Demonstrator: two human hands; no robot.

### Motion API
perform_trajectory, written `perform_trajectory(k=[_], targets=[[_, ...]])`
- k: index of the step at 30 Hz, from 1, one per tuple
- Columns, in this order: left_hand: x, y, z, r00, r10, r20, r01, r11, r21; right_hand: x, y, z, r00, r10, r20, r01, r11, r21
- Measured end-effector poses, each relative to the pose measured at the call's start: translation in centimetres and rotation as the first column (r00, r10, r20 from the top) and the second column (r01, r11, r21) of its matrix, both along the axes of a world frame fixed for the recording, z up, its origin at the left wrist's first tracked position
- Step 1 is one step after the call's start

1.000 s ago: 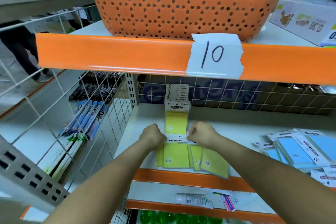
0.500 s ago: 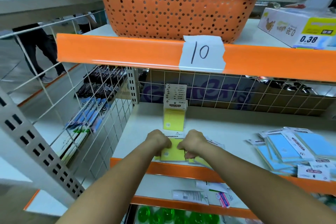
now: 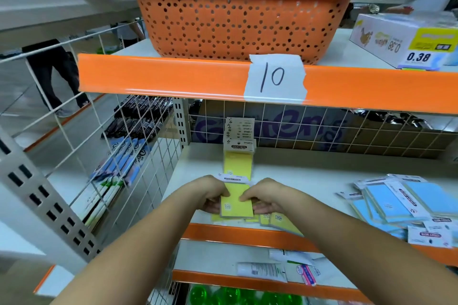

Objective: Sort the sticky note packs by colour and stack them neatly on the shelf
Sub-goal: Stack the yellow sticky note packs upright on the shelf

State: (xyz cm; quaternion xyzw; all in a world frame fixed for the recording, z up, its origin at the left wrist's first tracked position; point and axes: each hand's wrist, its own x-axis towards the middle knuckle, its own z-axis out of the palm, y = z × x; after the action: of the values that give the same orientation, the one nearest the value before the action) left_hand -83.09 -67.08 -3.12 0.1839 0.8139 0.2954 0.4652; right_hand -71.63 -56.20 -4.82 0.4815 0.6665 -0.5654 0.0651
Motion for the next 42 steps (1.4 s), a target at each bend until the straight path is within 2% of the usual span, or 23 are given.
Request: perform_trajectory(k=[3,8,12,18,22,30,33,37,40,42], targets=[[-0.7,0.9,0.8,0.994,-0.029,-0.101,0.039,0.995,0.094,-0.8,0.9,0.8,0.999,0.017,-0.050,-0.012,0.995,0.099],[-1.5,3.0,0.9,0.948,0.062,-0.312,0.032,0.958,0.285,-2.1,2.6,2.2,0.995,0.059,-0.082,-0.015,0.889,0.457],[-1.4,4.1,0.0,0.895,0.108,-0.432,0.036,0.950,0.311,-2.8,3.4,1.8,0.993,0.054,-0.101,0.011,0.834,0.551],[-1.7,4.8,-2.0,0.862,0.108,-0.496,0.055,0.951,0.303,-3.6,3.6,0.0,0.995,0.045,-0.086,0.012,0.819,0.574],[-2.2,4.9,-3.3,0.863,0.120,-0.490,0.032,0.957,0.289,-4.1,3.6,-1.0,0.997,0.065,-0.036,-0.032,0.807,0.589],[-3.3,5.4,-4.4,0.883,0.150,-0.445,-0.026,0.962,0.272,-4.7,3.6,-2.5,1.000,0.007,-0.017,0.005,0.804,0.594],[-3.3,5.3,-4.9,0.871,0.089,-0.483,0.004,0.982,0.189,-4.6,3.6,-2.8,0.998,-0.005,0.062,-0.034,0.793,0.608],[-3.4,5.1,-5.9,0.808,-0.083,-0.584,0.080,0.996,-0.031,-4.1,3.5,-2.9,0.987,-0.024,0.158,-0.082,0.775,0.626],[-3.3,5.0,-6.1,0.785,-0.137,-0.604,0.123,0.990,-0.065,-4.2,3.3,-3.2,0.970,0.036,0.242,-0.181,0.768,0.615],[-3.5,5.0,-6.1,0.791,-0.139,-0.596,0.131,0.990,-0.057,-4.5,3.1,-3.7,0.967,0.045,0.252,-0.192,0.779,0.596]])
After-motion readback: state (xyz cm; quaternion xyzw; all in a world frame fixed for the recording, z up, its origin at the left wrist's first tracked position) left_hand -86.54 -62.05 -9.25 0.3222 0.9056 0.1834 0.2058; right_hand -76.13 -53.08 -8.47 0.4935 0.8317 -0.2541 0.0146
